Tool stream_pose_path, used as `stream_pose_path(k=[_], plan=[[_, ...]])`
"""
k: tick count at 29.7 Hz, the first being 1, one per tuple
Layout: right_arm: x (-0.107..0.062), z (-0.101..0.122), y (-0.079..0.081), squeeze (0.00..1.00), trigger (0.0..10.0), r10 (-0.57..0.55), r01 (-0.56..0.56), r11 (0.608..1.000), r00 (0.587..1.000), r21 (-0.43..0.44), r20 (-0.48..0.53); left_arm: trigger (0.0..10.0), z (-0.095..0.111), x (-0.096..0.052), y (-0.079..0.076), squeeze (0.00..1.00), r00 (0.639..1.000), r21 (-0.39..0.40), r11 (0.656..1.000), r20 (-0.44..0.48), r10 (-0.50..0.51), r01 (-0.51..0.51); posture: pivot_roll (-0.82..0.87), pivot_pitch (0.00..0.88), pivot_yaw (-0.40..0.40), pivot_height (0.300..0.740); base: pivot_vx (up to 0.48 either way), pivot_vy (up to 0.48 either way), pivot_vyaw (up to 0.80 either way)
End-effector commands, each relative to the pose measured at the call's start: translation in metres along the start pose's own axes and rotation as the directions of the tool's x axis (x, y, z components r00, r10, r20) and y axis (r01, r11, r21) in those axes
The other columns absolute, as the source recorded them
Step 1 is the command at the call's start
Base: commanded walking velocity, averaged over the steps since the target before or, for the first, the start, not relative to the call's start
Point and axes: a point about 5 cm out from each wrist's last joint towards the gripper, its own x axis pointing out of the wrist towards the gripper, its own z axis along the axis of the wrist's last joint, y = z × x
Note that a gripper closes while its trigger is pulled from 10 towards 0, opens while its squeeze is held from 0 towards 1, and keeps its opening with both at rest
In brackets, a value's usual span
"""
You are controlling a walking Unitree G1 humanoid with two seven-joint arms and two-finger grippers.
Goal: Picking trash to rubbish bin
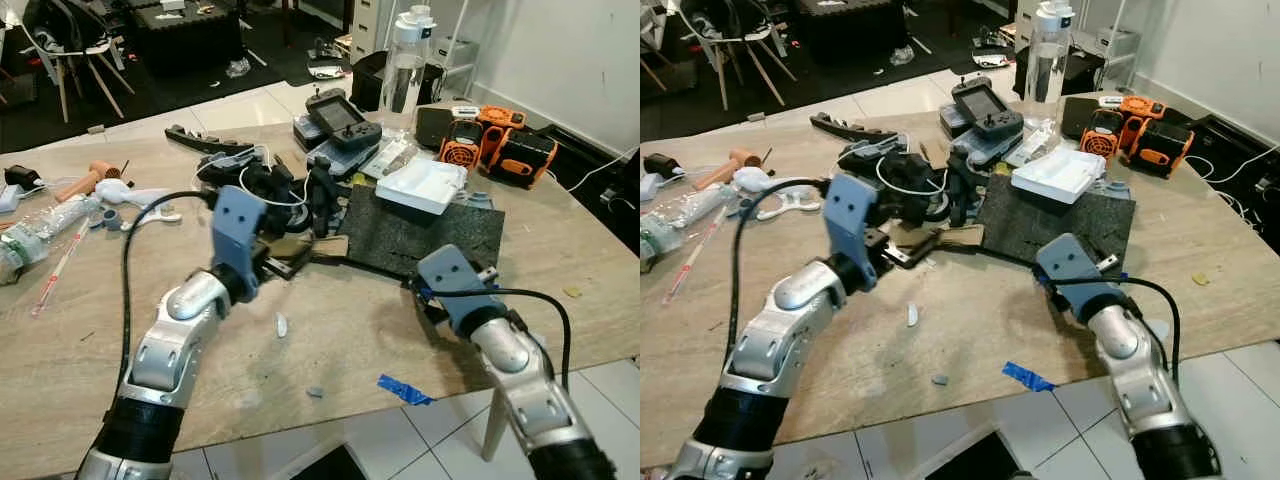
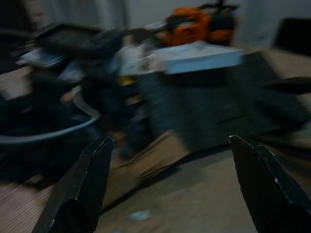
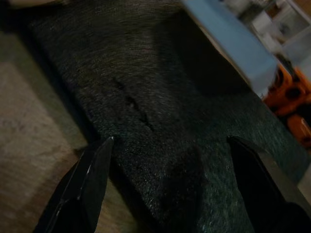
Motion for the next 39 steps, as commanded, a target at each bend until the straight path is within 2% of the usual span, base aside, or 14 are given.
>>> stream_pose_path(k=[1, 3, 8, 14, 20, 23, 27, 33, 34, 37, 39], plan=[[-0.001, -0.009, 0.013, 0.0, 10.0, 0.092, -0.093, 0.995, 0.995, -0.035, -0.04, 10.0, -0.002, -0.002, -0.004, 0.0, 0.999, -0.002, 1.0, -0.012, -0.029, 0.029, -0.03, 0.157, 0.086, 0.74, 0.0, 0.0, 0.0], [0.0, -0.009, 0.013, 0.0, 10.0, 0.114, -0.116, 0.993, 0.993, -0.038, -0.039, 10.0, -0.002, -0.002, -0.004, 0.0, 0.999, -0.001, 0.999, -0.011, -0.033, 0.033, -0.03, 0.157, 0.085, 0.74, 0.0, 0.0, 0.0], [0.001, 0.001, 0.014, 0.0, 10.0, 0.201, -0.201, 0.979, 0.98, 0.021, 0.006, 10.0, 0.0, -0.002, -0.003, 0.0, 1.0, 0.003, 1.0, -0.008, -0.029, 0.029, -0.03, 0.156, 0.084, 0.74, 0.0, 0.0, 0.0], [0.003, 0.01, 0.021, 0.0, 10.0, 0.236, -0.238, 0.971, 0.971, 0.037, 0.038, 10.0, 0.001, -0.005, -0.002, 0.0, 0.999, -0.003, 0.999, -0.005, -0.035, 0.035, -0.02, 0.151, 0.078, 0.74, 0.0, 0.0, 0.0], [0.003, -0.005, 0.026, 0.0, 10.0, 0.268, -0.266, 0.963, 0.962, 0.044, -0.06, 10.0, 0.002, -0.004, -0.006, 0.0, 0.998, -0.011, 0.997, -0.005, -0.07, 0.07, -0.02, 0.15, 0.08, 0.74, 0.0, 0.0, 0.0], [0.001, -0.024, 0.022, 0.0, 10.0, 0.264, -0.26, 0.965, 0.951, 0.047, -0.163, 10.0, 0.002, -0.003, -0.009, 0.0, 0.995, -0.022, 0.995, -0.002, -0.099, 0.099, -0.02, 0.15, 0.085, 0.74, 0.0, 0.0, 0.0], [-0.001, -0.035, 0.019, 0.0, 10.0, 0.257, -0.255, 0.966, 0.94, 0.04, -0.226, 10.0, 0.002, -0.004, -0.01, 0.0, 0.995, -0.033, 0.994, -0.001, -0.101, 0.101, -0.02, 0.15, 0.087, 0.74, 0.0, 0.0, 0.0], [-0.002, -0.042, 0.013, 0.0, 10.0, 0.236, -0.239, 0.971, 0.933, 0.02, -0.272, 10.0, 0.002, -0.004, -0.011, 0.0, 0.994, -0.048, 0.993, 0.006, -0.105, 0.105, -0.02, 0.153, 0.085, 0.74, 0.0, 0.0, 0.0], [-0.001, -0.044, 0.008, 0.0, 10.0, 0.197, -0.206, 0.979, 0.937, -0.001, -0.289, 10.0, 0.003, -0.004, -0.011, 0.0, 0.994, -0.054, 0.993, 0.011, -0.107, 0.107, -0.02, 0.152, 0.084, 0.74, 0.0, 0.0, 0.0], [-0.001, -0.044, 0.008, 0.0, 10.0, 0.197, -0.206, 0.979, 0.937, -0.001, -0.289, 10.0, 0.003, -0.004, -0.011, 0.0, 0.994, -0.054, 0.993, 0.011, -0.107, 0.107, -0.02, 0.152, 0.084, 0.74, 0.0, 0.0, 0.0], [0.0, -0.046, 0.003, 0.0, 10.0, 0.159, -0.171, 0.985, 0.94, -0.012, -0.303, 10.0, 0.004, -0.003, -0.011, 0.0, 0.994, -0.059, 0.992, 0.014, -0.109, 0.11, -0.02, 0.153, 0.084, 0.74, 0.0, 0.0, 0.0]])
